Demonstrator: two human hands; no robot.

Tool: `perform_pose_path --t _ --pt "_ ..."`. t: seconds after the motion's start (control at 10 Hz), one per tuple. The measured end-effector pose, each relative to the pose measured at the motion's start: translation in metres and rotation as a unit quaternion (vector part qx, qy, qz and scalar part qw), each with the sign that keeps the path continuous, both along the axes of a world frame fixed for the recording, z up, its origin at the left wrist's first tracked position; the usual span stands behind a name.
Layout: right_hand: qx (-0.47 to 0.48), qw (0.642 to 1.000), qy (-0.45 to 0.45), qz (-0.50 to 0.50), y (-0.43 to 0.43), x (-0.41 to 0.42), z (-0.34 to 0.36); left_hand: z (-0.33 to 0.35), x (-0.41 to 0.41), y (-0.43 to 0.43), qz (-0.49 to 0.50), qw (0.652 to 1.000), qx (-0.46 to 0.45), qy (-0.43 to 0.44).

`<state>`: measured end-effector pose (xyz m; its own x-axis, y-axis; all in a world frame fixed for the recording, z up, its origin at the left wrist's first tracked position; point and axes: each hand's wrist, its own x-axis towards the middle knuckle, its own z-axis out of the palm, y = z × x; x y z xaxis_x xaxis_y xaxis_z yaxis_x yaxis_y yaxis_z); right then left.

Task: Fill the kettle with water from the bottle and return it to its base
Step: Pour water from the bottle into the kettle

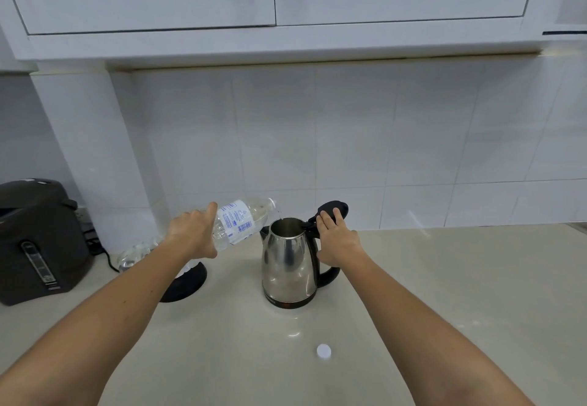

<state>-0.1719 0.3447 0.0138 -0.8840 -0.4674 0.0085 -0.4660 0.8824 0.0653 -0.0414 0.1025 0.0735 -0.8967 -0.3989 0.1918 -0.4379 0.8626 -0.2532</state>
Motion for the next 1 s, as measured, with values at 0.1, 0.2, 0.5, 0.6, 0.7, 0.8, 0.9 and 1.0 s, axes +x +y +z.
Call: perform_pose_path --t 0.1,0.2,0.5,0.6,0.7,0.8,0.9,1.0 --pt "0.0 1.0 0.001 0.001 0.0 0.0002 0.0003 -0.0006 -0.0003 0.0005 -0.002 1.0 0.002 0.0" --pt "0.0 1.0 0.001 0.001 0.0001 0.0002 0.0002 -0.0006 -0.0008 0.0012 -0.003 1.0 0.0 -0.004" --pt "-0.003 1.0 0.002 0.001 -0.0006 0.0002 0.0005 0.0005 -0.0013 0.0011 -0.005 1.0 -0.007 0.0" --pt "-0.004 1.0 0.0 0.001 -0.0002 0.0006 0.0006 0.001 -0.0015 0.0009 -0.005 1.0 -0.009 -0.002" --pt "-0.006 1.0 0.001 0.001 0.0 0.0006 0.0009 0.0014 -0.0016 0.0 -0.004 1.0 -0.009 -0.002" --pt "-0.005 1.0 -0.001 0.001 0.0004 0.001 0.0012 0.0025 -0.0016 0.0001 -0.004 1.0 -0.009 -0.002" --pt "-0.005 1.0 -0.001 0.001 0.0009 0.0014 0.0009 0.0036 -0.0015 0.0007 -0.003 1.0 -0.009 -0.002" --pt "-0.005 1.0 0.001 0.002 0.001 0.0019 0.001 0.0039 -0.001 0.0007 -0.001 1.0 -0.009 -0.001"
